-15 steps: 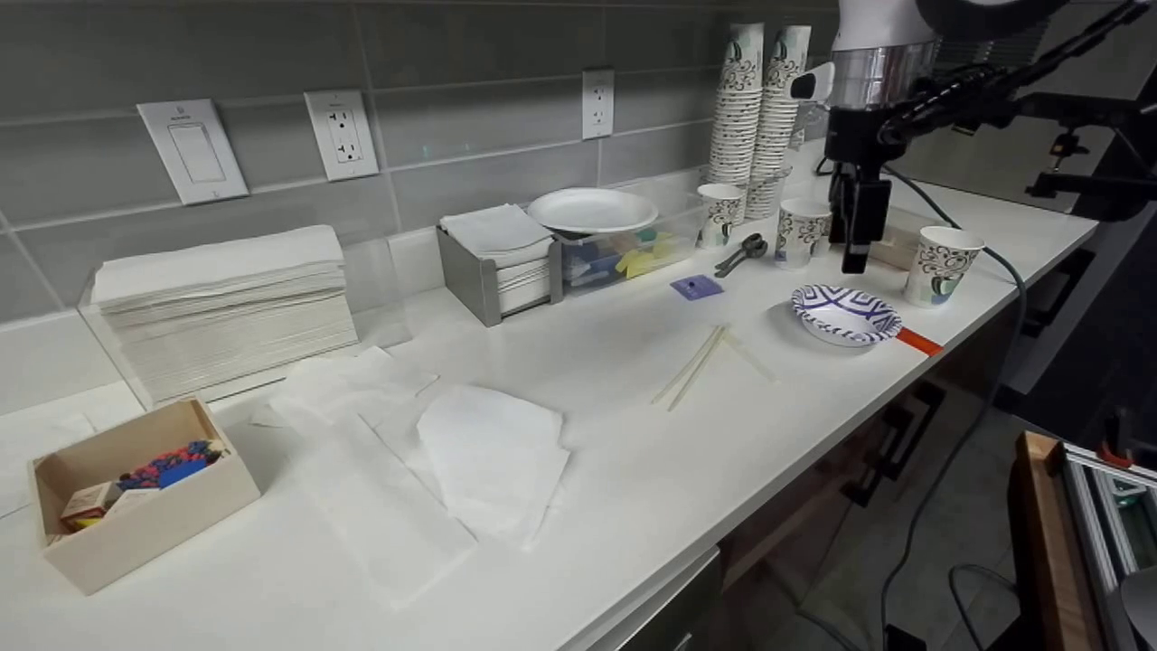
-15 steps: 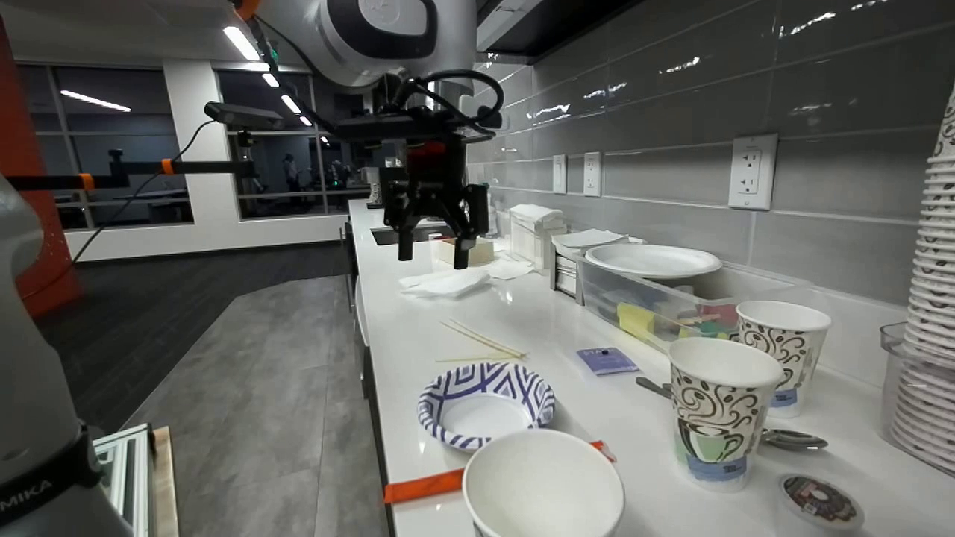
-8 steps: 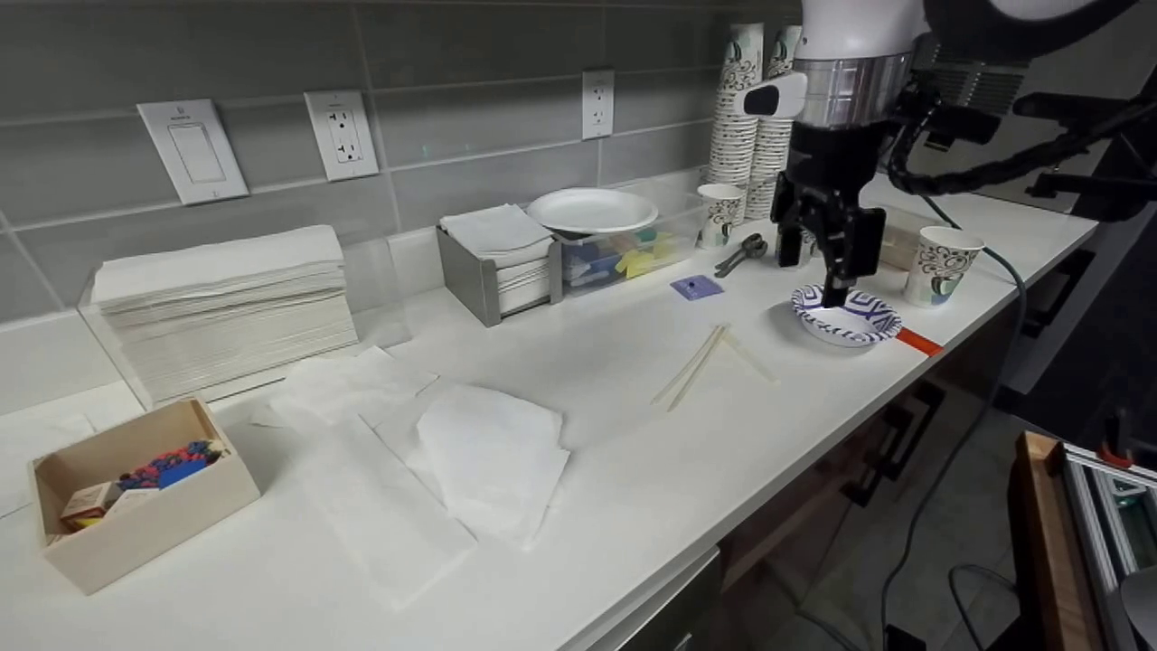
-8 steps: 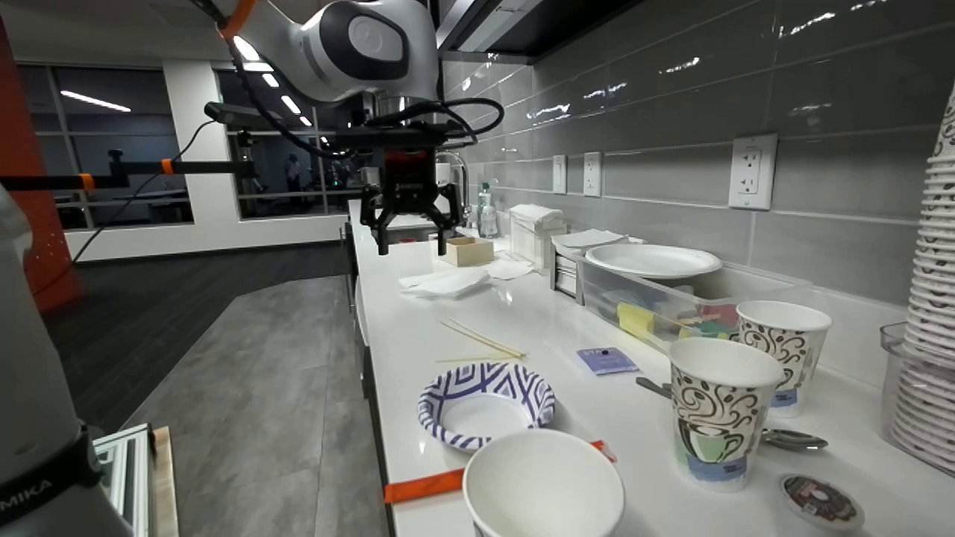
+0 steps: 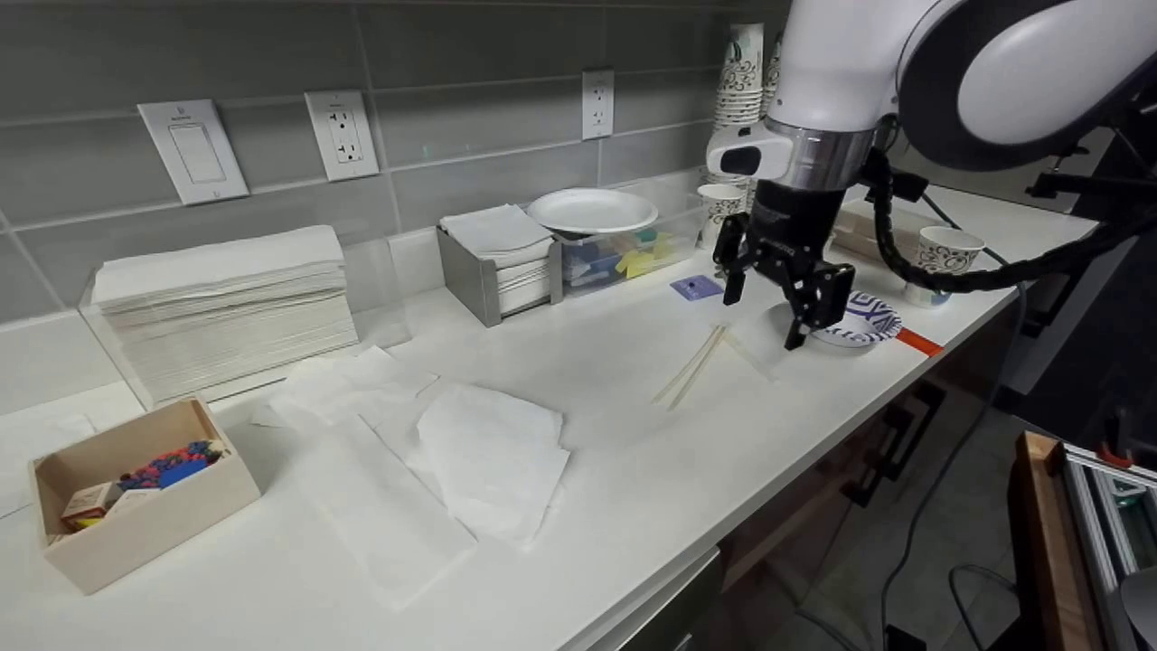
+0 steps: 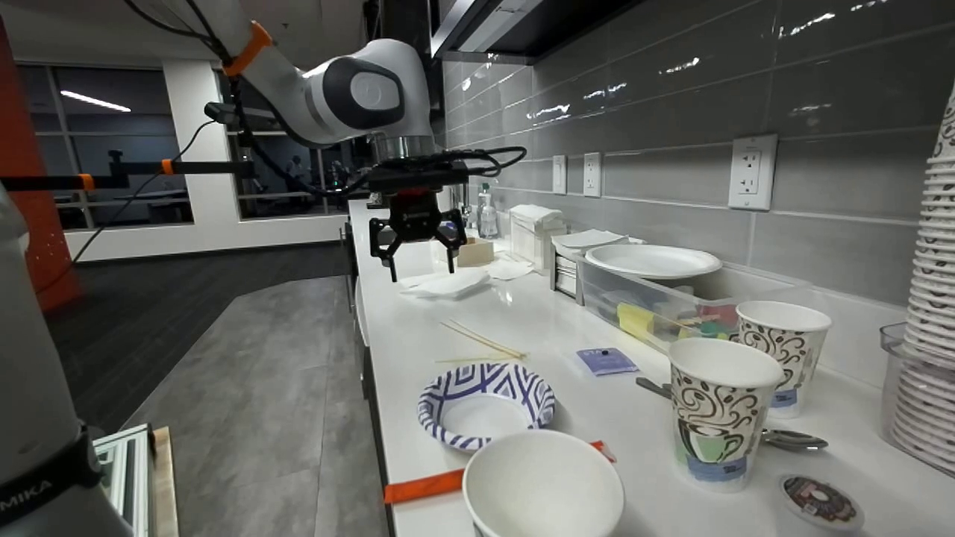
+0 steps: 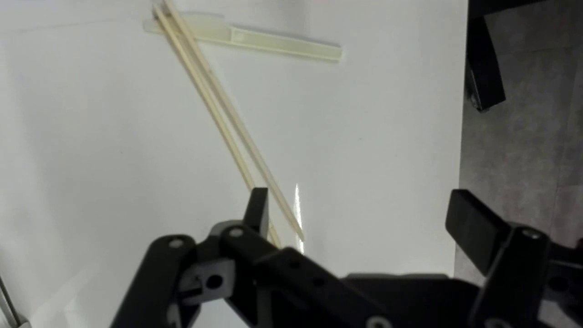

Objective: Pick up the stick and put it in the cup

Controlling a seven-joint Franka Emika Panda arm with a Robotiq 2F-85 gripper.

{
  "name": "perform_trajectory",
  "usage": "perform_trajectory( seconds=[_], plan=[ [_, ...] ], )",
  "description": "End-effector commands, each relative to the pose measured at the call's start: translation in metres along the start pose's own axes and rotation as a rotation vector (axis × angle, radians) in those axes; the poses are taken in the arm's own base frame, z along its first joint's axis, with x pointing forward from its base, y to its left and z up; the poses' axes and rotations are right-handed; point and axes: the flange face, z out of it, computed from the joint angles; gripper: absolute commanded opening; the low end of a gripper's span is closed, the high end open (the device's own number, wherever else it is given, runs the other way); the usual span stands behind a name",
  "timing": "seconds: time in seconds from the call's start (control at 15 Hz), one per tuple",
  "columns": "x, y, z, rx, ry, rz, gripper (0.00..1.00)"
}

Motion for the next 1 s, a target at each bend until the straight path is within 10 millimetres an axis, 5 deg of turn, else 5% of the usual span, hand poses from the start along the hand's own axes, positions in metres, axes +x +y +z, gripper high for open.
perform_trajectory(
  seconds=[0.0, 0.53, 0.93],
  plan=[
    [0.0, 0.0, 0.002, -0.002, -0.001, -0.017, 1.0],
    [0.014, 0.002, 0.007, -0.044, 0.031, -0.119, 1.0],
    [0.035, 0.017, 0.043, -0.055, 0.096, -0.365, 1.0]
  ],
)
